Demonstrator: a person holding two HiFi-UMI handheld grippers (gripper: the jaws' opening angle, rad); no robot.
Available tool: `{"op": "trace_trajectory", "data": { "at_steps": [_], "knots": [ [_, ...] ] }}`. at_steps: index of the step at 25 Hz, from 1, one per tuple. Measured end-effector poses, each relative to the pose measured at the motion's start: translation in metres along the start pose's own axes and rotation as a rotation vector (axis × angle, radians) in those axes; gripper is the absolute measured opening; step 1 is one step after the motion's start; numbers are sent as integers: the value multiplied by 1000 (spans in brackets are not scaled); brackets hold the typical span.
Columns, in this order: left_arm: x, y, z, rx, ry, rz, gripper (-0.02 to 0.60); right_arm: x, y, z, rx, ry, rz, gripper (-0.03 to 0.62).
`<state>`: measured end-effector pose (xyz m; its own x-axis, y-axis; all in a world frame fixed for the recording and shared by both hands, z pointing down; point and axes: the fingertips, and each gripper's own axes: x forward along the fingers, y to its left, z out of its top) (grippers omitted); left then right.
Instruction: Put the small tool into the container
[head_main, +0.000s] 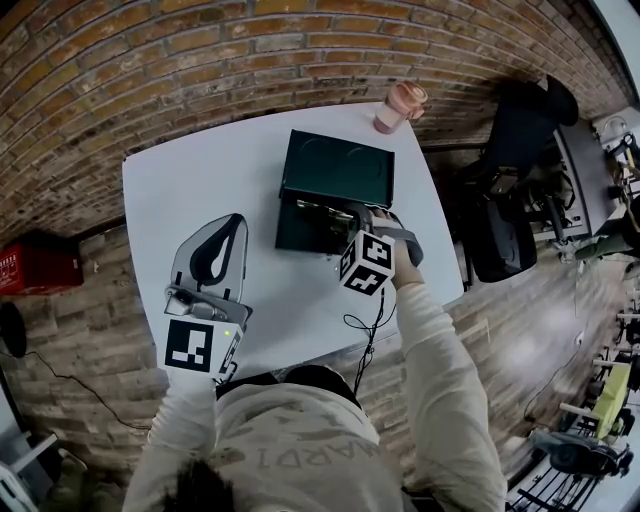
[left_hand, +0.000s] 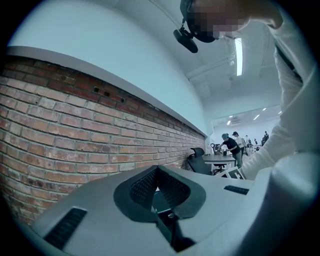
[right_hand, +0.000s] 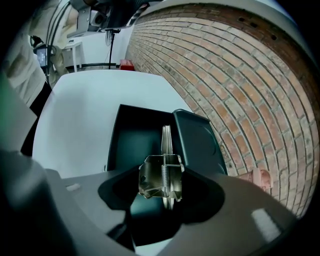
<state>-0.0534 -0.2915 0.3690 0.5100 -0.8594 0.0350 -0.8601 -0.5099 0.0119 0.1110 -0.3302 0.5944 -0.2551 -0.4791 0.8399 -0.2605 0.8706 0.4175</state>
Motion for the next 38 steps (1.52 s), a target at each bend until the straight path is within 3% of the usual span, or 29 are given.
{"op": "trace_trajectory", "data": {
  "at_steps": [17,38],
  "knots": [
    [-1,11,-6,-27,25,25,6,20,8,-15,-23,96,68,242],
    [-3,12,-7,-6,27,16,6,5,17,-19,13,93,134,249]
  ]
}}
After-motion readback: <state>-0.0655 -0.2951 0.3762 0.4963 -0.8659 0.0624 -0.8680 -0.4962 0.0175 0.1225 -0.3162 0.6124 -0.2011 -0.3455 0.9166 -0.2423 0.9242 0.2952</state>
